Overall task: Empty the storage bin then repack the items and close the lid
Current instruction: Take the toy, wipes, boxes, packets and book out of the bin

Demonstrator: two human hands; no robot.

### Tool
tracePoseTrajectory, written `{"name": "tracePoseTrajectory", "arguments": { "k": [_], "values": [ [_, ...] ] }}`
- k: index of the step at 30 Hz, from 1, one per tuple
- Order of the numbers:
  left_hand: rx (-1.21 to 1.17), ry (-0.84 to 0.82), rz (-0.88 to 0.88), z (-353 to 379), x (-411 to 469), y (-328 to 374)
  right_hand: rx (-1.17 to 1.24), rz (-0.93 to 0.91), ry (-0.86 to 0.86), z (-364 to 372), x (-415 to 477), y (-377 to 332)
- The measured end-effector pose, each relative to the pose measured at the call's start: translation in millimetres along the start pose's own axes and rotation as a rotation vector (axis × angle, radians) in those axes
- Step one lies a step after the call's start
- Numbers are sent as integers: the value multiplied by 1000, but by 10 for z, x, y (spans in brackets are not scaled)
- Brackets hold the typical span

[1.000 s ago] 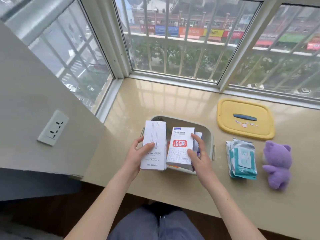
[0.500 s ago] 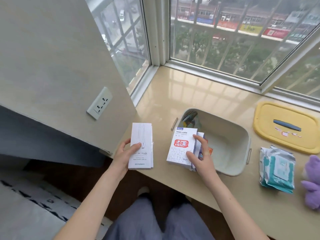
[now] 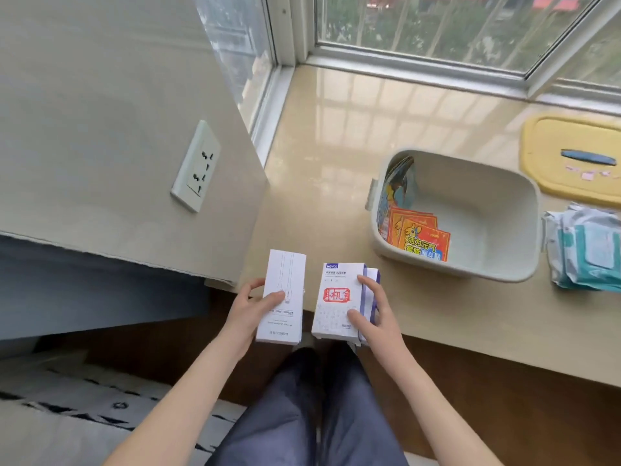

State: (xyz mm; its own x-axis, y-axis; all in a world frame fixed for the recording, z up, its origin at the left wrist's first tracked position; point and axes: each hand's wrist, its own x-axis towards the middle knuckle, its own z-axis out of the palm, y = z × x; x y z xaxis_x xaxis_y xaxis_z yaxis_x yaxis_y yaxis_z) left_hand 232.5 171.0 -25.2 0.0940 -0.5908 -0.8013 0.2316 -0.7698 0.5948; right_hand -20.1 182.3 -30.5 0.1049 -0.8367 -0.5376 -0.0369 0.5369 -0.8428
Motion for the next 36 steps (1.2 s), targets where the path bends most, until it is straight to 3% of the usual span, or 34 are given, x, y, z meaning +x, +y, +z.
{"name": "tracePoseTrajectory", "arguments": {
  "k": [14, 23, 30, 36],
  "values": [
    [61, 16, 90, 99, 1154, -316, -138, -79, 61, -7, 949, 801],
    [258, 145, 288, 160, 1502, -336, -532, -190, 52, -43, 1275, 772],
    [344, 185, 318, 125, 1527, -419, -824, -193, 153, -23, 1302, 908],
    [373, 196, 351, 142, 1462, -422, -830, -168, 301, 48, 1282, 911]
  ]
}}
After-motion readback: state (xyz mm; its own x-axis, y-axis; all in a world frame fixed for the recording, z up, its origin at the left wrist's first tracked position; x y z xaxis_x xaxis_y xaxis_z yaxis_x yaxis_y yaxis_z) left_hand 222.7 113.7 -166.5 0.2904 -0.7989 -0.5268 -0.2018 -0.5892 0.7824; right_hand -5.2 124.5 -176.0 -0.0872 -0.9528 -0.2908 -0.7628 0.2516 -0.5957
